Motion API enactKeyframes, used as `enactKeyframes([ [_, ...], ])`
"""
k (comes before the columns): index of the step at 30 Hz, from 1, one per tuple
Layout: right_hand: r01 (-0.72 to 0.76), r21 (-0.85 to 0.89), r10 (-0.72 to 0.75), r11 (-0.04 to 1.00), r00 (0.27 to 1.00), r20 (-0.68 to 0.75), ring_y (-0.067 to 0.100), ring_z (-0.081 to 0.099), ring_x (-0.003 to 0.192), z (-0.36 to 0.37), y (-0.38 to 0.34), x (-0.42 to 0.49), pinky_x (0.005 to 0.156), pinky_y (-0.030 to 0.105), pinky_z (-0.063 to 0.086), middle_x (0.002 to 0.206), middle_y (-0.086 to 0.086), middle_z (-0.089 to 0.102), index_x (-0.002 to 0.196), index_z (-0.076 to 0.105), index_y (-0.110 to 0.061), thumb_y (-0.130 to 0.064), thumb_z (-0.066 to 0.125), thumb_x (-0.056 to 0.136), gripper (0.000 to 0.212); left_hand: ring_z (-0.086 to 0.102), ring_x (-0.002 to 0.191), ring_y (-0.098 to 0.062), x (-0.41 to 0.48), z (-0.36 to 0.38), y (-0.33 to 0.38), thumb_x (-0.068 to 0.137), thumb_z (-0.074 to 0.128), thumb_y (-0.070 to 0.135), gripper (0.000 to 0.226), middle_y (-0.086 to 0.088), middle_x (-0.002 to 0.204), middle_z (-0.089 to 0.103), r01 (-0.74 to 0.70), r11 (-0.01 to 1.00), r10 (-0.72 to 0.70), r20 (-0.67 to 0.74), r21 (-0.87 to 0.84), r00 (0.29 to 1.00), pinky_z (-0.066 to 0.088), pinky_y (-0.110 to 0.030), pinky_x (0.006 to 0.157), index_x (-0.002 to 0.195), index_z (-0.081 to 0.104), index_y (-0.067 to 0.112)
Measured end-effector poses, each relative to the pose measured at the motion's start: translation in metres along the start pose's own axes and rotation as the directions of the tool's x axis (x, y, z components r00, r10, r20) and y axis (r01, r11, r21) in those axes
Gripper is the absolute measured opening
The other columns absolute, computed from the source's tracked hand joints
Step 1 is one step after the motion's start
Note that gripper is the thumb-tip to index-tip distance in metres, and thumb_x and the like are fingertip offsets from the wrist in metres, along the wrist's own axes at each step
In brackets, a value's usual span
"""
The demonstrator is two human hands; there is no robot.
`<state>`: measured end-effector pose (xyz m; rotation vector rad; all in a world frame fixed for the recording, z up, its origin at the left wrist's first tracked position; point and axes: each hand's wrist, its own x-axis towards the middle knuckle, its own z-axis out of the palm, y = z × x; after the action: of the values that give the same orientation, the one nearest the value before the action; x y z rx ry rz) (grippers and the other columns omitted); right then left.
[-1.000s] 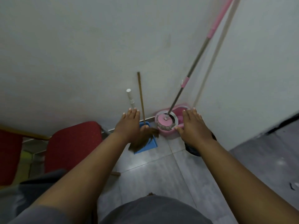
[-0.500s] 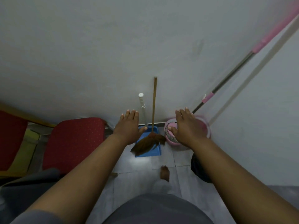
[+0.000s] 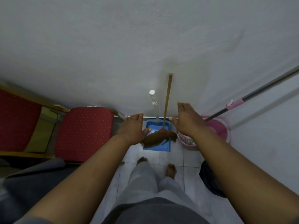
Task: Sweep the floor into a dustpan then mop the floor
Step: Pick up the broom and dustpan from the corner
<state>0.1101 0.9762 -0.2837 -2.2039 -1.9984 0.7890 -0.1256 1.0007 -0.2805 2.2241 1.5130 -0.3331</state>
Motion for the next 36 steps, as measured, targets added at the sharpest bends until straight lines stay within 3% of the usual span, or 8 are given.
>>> enactKeyframes([
  [6,-0.02,-0.026,0.021,0.999,0.999,0.036,0.028,0.016,0.149,0.013,0.0,0.046,0.117,0.038,0.019,0.16,0.013,0.022,0.154,0.016,-0.008,-0.051,0.049,0.096,0.079,0.035,0.142,-0.028,0.046,0.018,-0.015,0.096,0.051,0.052,0.075,-0.009,0.157,0.034,0.041,0.989,-0.037,0.031,-0.143,0.999,0.033,-0.039,0.114,0.155,0.025,0.014],
  [14,-0.114,-0.018,0.115,0.993,0.988,0.105,0.031,0.036,0.137,0.028,0.007,0.116,0.108,0.04,0.035,0.151,0.018,0.035,0.151,0.022,-0.006,-0.046,0.05,0.097,0.073,0.04,0.138,-0.027,0.134,0.047,-0.037,0.096,0.058,0.043,0.067,-0.009,0.152,0.04,0.109,0.938,-0.104,0.031,-0.329,0.994,0.037,-0.039,0.111,0.152,0.033,0.016],
  [20,-0.235,0.165,0.233,0.958,0.972,0.036,0.033,0.056,0.116,0.039,0.009,0.181,0.083,0.028,0.04,0.129,0.019,0.057,0.133,0.049,-0.001,-0.048,0.054,0.095,0.06,0.049,0.132,-0.027,0.206,0.051,-0.049,0.091,0.068,0.037,0.071,-0.011,0.146,0.049,0.209,0.85,-0.212,0.049,-0.483,0.976,0.042,-0.04,0.109,0.149,0.038,0.01],
  [25,-0.325,0.315,0.341,0.892,0.94,0.002,0.028,0.061,0.11,0.047,0.012,0.224,0.076,0.02,0.035,0.121,0.013,0.065,0.122,0.06,-0.005,-0.048,0.055,0.094,0.052,0.051,0.13,-0.024,0.254,0.049,-0.048,0.086,0.075,0.033,0.078,-0.009,0.146,0.05,0.2,0.76,-0.231,0.03,-0.618,0.972,0.041,-0.035,0.11,0.149,0.037,0.01],
  [27,-0.352,0.387,0.379,0.852,0.925,0.009,0.027,0.063,0.105,0.049,0.016,0.235,0.073,0.021,0.037,0.114,0.011,0.068,0.114,0.066,-0.006,-0.045,0.056,0.093,0.045,0.055,0.123,-0.022,0.267,0.051,-0.045,0.083,0.078,0.031,0.071,-0.006,0.138,0.056,0.186,0.733,-0.216,0.036,-0.654,0.976,0.042,-0.026,0.101,0.143,0.045,0.014],
  [30,-0.355,0.431,0.392,0.83,0.92,0.003,0.022,0.063,0.098,0.055,0.023,0.243,0.069,0.021,0.039,0.111,0.007,0.069,0.111,0.066,-0.01,-0.039,0.058,0.094,0.035,0.06,0.108,-0.022,0.279,0.059,-0.041,0.081,0.079,0.025,0.047,-0.003,0.119,0.065,0.132,0.769,-0.141,0.035,-0.626,0.989,0.038,-0.018,0.084,0.123,0.059,0.015],
  [33,-0.349,0.431,0.389,0.832,0.921,-0.005,0.015,0.055,0.086,0.065,0.025,0.238,0.06,0.016,0.037,0.109,0.003,0.066,0.115,0.06,-0.014,-0.035,0.059,0.094,0.03,0.056,0.096,-0.021,0.28,0.066,-0.037,0.085,0.074,0.019,0.035,-0.005,0.108,0.062,0.122,0.78,-0.112,0.055,-0.613,0.992,0.037,-0.021,0.079,0.115,0.057,0.012],
  [36,-0.373,0.479,0.419,0.795,0.908,0.012,0.018,0.056,0.085,0.075,0.025,0.223,0.072,0.025,0.043,0.104,0.004,0.062,0.119,0.052,-0.012,-0.034,0.056,0.096,0.032,0.053,0.093,-0.021,0.267,0.071,-0.034,0.09,0.07,0.014,0.033,-0.007,0.104,0.057,0.13,0.725,-0.09,0.094,-0.676,0.991,0.044,-0.03,0.082,0.117,0.052,0.008],
])
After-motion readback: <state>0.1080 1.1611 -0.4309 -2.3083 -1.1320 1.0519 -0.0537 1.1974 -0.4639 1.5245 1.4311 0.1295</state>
